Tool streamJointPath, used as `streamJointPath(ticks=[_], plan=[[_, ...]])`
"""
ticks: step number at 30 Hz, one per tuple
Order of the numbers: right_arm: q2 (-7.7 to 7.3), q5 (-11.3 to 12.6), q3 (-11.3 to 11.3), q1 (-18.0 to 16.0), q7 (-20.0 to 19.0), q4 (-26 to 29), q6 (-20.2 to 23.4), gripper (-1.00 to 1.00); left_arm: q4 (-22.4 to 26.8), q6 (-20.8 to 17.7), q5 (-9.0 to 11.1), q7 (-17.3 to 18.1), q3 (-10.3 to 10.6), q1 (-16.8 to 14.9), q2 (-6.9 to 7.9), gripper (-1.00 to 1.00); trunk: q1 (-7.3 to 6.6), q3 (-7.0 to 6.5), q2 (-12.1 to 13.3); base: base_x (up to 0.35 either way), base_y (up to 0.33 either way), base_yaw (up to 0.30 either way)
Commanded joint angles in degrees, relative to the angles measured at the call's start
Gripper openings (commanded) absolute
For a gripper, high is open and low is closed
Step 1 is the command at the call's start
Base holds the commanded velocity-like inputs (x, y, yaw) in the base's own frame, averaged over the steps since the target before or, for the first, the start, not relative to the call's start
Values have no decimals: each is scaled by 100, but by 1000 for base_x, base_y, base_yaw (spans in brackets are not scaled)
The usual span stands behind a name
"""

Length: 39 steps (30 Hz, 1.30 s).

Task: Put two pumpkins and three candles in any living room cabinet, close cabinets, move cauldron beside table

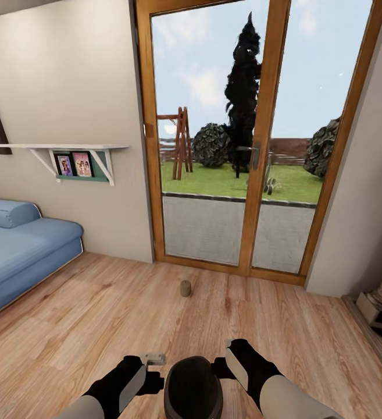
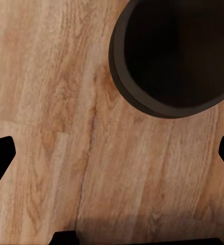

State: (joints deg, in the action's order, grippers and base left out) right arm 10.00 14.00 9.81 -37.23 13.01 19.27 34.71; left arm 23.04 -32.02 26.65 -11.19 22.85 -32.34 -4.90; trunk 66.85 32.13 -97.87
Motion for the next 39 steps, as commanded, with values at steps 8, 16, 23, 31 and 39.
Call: streamJointPath(ticks=[8, 16, 23, 31, 39], plan=[[0, 60, 29, -3, 49, 7, 14, 100, 47, 137, 67, -44, 44, -9, -5, 100, 176, 150, -326, 0, 0, 0], [0, 59, 29, -3, 45, 7, 10, 100, 98, 162, 63, -8, 50, -56, -46, 100, 352, 294, -646, 0, 0, 0], [0, 59, 29, -3, 44, 13, 3, 100, 103, 366, 60, 27, 53, -78, -32, 100, 505, 420, -927, 0, 0, 0], [0, 59, 29, -3, 19, 15, 0, 100, 88, 537, 55, 39, 53, -73, -30, 100, 681, 563, -1248, 0, 0, 0], [0, 59, 29, -3, 1, 16, -14, 100, 67, 576, 40, 382, 62, -71, -29, 100, 857, 707, -1569, 0, 0, 0]])
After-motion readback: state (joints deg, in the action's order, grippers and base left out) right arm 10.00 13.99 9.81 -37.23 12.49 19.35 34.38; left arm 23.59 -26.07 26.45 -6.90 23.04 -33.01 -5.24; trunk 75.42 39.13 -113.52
